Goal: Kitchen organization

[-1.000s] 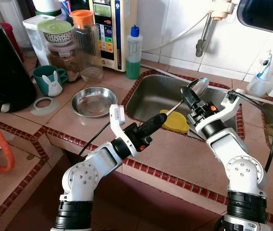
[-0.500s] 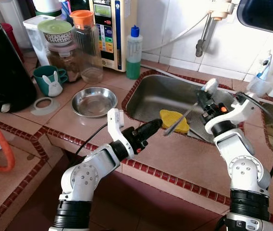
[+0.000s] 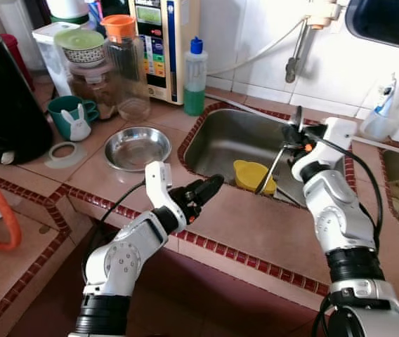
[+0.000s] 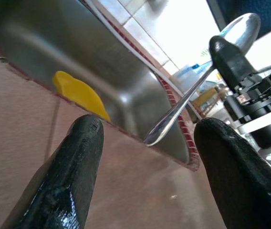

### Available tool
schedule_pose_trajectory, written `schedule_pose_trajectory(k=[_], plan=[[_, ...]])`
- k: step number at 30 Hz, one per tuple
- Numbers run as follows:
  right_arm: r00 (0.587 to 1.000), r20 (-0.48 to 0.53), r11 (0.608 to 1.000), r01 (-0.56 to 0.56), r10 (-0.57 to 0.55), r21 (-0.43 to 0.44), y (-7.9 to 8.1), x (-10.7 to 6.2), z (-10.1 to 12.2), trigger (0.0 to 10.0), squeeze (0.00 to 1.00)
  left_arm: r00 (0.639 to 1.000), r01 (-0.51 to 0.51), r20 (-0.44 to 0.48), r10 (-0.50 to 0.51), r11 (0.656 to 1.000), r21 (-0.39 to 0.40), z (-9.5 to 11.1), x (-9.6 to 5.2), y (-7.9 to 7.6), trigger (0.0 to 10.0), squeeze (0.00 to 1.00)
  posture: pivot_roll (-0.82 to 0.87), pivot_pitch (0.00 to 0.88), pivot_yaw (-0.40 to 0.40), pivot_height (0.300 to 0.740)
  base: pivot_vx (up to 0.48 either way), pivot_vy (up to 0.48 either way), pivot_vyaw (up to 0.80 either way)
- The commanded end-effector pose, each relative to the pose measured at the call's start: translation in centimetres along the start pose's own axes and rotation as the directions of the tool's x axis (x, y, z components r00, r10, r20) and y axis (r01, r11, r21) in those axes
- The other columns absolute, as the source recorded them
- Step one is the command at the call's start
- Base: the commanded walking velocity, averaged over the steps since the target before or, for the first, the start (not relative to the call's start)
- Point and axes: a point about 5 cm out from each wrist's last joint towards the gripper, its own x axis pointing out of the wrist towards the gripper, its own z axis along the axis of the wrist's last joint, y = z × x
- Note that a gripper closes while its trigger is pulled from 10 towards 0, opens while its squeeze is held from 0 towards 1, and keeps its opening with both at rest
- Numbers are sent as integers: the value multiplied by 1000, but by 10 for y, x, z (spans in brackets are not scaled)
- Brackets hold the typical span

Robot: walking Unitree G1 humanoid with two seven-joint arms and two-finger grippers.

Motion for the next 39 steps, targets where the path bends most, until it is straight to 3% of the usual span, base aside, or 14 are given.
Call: schedule_pose_trajectory(k=[1,4,5,7,10,11,12,15,21,28,29,30,32,39], plan=[[1000,-7,994,-21,21,-106,0,4,0,0,0,1000,7,3,-7,1000,29,1,0,-4,10000,1000,131,0,-3,740,0,0,0],[998,-57,948,-56,40,-314,-2,6,-13,0,0,1000,2,1,-2,998,65,0,-2,-4,10000,1000,142,0,-5,740,0,0,0],[998,-57,948,-56,40,-314,-2,6,-13,0,0,1000,2,1,-2,998,65,0,-2,-4,10000,1000,142,0,-5,740,0,0,0],[995,-91,889,-77,40,-452,-6,5,-21,0,0,1000,-3,3,2,996,91,1,-3,-4,10000,1000,148,0,-4,740,0,0,0],[994,-106,860,-87,39,-502,-8,3,-26,0,0,1000,-6,3,5,995,104,1,-4,-4,10000,1000,150,0,-4,740,0,0,0],[992,-123,816,-88,21,-571,-13,2,-29,0,0,1000,-8,4,8,993,115,1,-4,-4,10000,1000,153,0,-3,740,0,0,0],[992,-123,816,-88,21,-571,-13,2,-29,0,0,1000,-8,4,8,993,115,1,-4,-4,10000,1000,153,0,-3,740,0,0,0],[989,-144,712,-90,-16,-697,-24,-2,-36,0,0,1000,-12,4,12,991,133,2,-5,-4,10000,1000,153,0,-1,740,0,0,0],[988,-154,664,-104,-16,-740,-28,-4,-40,0,0,1000,-14,4,14,990,141,1,-4,-5,10000,1000,152,0,1,740,0,0,0],[964,-263,612,-181,-46,-770,-30,-9,-59,431,0,1000,-17,5,17,989,150,1,-4,-5,10000,1000,155,0,2,740,0,0,0],[957,-287,597,-201,-50,-776,-31,-11,-64,9255,0,1000,-19,5,19,988,153,1,-4,-5,10000,1000,160,0,2,740,0,0,0],[957,-287,597,-201,-50,-776,-31,-11,-64,9255,0,1000,-19,5,19,988,153,1,-4,-5,10000,1000,160,0,2,740,0,0,0],[954,-300,602,-225,-26,-766,-29,-12,-67,10000,1000,1000,-25,8,24,987,160,2,-5,-4,10000,1000,163,0,0,740,0,0,0],[954,-301,616,-239,3,-751,-24,-10,-67,10000,1000,1000,-29,12,28,986,163,2,-4,-4,10000,1000,164,0,-2,740,0,0,0]])
